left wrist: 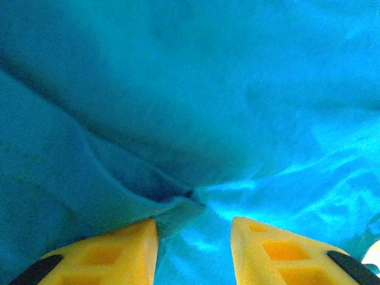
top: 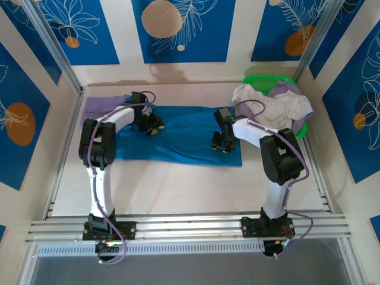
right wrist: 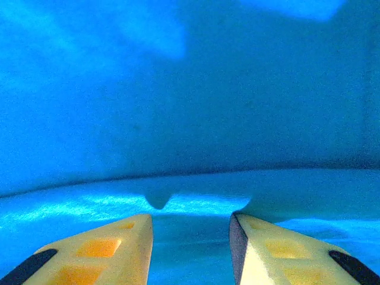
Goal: Fold and stack the t-shirts
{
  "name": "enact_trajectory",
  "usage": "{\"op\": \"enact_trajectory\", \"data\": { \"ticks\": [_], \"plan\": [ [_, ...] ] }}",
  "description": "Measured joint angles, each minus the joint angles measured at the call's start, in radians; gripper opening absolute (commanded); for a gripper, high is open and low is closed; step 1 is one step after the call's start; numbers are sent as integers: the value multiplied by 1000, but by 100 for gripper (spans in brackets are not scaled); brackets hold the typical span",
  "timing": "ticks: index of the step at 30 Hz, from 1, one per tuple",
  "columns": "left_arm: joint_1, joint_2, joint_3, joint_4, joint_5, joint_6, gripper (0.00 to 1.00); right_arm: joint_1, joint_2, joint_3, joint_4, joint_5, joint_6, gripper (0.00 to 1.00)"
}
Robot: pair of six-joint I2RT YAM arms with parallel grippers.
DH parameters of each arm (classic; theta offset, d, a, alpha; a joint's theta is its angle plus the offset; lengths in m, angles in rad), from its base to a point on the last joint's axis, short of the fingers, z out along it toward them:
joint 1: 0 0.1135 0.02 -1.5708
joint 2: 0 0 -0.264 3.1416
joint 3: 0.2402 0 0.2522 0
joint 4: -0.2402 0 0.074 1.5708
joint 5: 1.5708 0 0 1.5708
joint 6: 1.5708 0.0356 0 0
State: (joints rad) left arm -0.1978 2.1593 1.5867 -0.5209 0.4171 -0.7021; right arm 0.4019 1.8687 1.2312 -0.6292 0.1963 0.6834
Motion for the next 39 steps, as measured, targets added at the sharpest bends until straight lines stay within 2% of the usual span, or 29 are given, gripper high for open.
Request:
{"op": "enact_trajectory", "data": {
  "ticks": [4, 9, 13, 15, 19, 23, 29, 39],
  "plan": [
    [6, -25, 32, -37, -30, 32, 40, -2, -3, 35, -18, 35, -6, 41],
    [51, -179, -24, -111, -56, 102, 42, 35, -55, 37, -42, 30, -7, 41],
    [159, -357, -179, -135, -55, 150, 43, 83, -100, 12, -27, -18, 22, 41],
    [225, -399, -256, -136, -52, 168, 43, 103, -100, -10, -15, -40, 38, 41],
    [317, -392, -394, -141, -54, 206, 44, 115, -61, -30, -5, -70, 59, 40],
    [327, -369, -463, -143, -55, 232, 45, 112, -7, -34, 11, -75, 62, 40],
    [338, -344, -470, -146, -83, 288, 46, 105, 2, -38, 14, -88, 66, 40],
    [366, -394, -531, -168, -109, 346, 48, 115, -82, -157, 74, -130, 101, 40]
  ]
}}
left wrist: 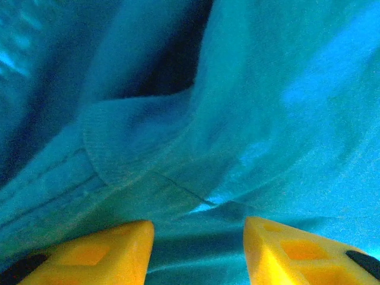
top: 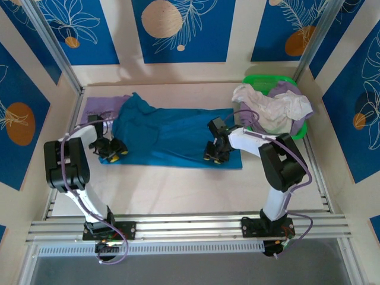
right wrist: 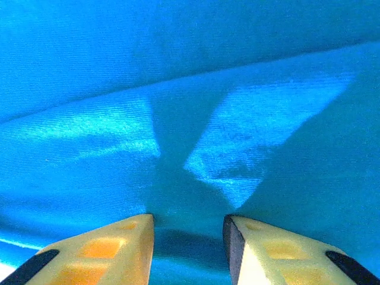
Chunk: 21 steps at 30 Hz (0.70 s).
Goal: Fold and stack the t-shirts
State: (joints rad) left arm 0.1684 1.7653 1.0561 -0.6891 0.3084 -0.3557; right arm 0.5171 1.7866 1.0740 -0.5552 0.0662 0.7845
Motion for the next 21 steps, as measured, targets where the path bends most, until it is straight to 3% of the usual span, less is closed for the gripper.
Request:
{"op": "enact_trajectory", "data": {
  "ticks": [7, 13, 21],
  "plan": [
    [2, -137, -137, -39, -4, -1, 48, 55, -137, -149, -35, -22, 46, 40],
    [3, -248, -141, -89, -6, -5, 48, 72, -246, -186, -115, -18, 60, 40],
    [-17, -240, -80, -81, 21, -34, 49, 30, -218, -155, -110, -18, 48, 40]
  ]
}}
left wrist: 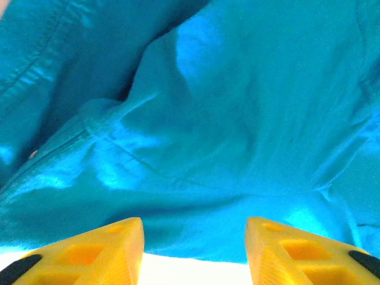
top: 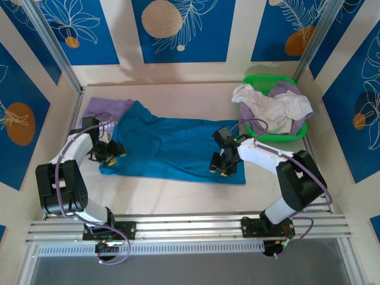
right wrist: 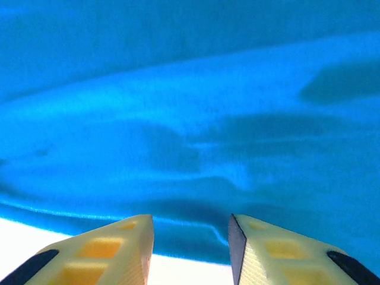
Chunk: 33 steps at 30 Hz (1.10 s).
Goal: Fold and stack the t-shirts
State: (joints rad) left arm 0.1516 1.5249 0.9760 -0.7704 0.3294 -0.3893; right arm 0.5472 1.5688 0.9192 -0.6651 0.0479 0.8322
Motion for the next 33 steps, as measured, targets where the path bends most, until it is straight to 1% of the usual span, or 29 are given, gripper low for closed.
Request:
{"op": "enact_trajectory", "data": {
  "ticks": [6, 13, 17, 19, 24, 28, 33],
  "plan": [
    [-26, 100, -3, 50, 18, -28, 49, -18, 91, 20, 25, 0, -19, 40],
    [-27, 154, -37, 85, 18, -34, 50, -24, 93, 11, 30, -8, -17, 40],
    [-28, 116, -79, 121, 18, -51, 50, -28, 52, -37, 63, -19, -6, 40],
    [-30, 71, -119, 132, 17, -64, 50, -31, 23, -68, 66, -25, 0, 40],
    [-36, -49, -195, 93, -2, -100, 50, -42, -36, -111, 31, -30, 0, 40],
    [-41, -123, -181, 44, -21, -103, 51, -45, -93, -115, -14, -31, -3, 40],
    [-42, -105, -99, 17, -24, -99, 51, -32, -109, -77, -28, -41, -11, 40]
  ]
}}
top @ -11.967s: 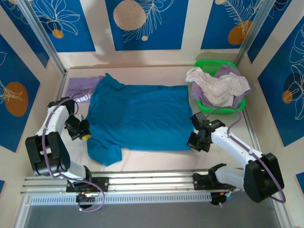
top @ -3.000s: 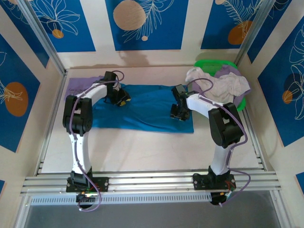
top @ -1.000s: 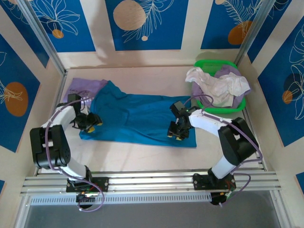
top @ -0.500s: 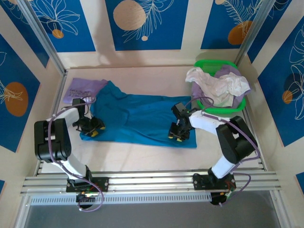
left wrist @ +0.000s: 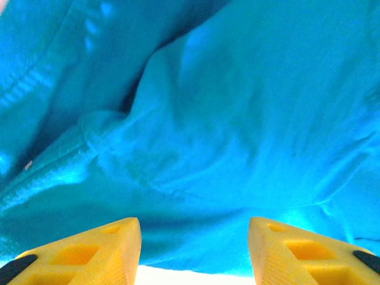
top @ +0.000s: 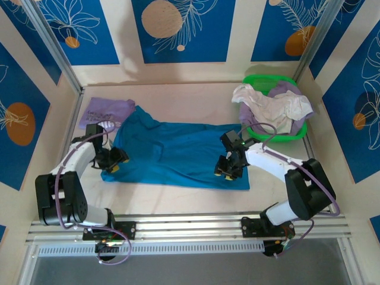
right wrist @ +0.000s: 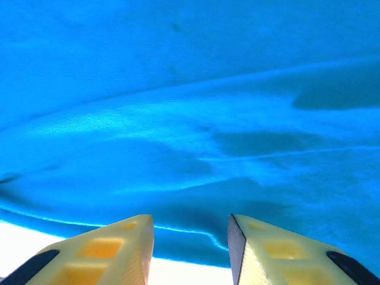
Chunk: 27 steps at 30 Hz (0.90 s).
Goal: Fold and stack the t-shirts
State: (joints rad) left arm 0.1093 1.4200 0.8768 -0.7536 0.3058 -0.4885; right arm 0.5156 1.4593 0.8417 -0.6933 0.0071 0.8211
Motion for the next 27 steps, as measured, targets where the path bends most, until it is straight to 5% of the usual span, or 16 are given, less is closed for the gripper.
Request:
{"op": "enact_trajectory", "data": {
  "ticks": [13, 27],
  "plan": [
    [-5, 225, 48, 67, 7, 0, 51, 48, 241, 130, 34, -27, -8, 39],
    [-5, 127, -77, 142, 7, -4, 52, 74, 187, 60, 80, -44, -7, 39]
  ]
}}
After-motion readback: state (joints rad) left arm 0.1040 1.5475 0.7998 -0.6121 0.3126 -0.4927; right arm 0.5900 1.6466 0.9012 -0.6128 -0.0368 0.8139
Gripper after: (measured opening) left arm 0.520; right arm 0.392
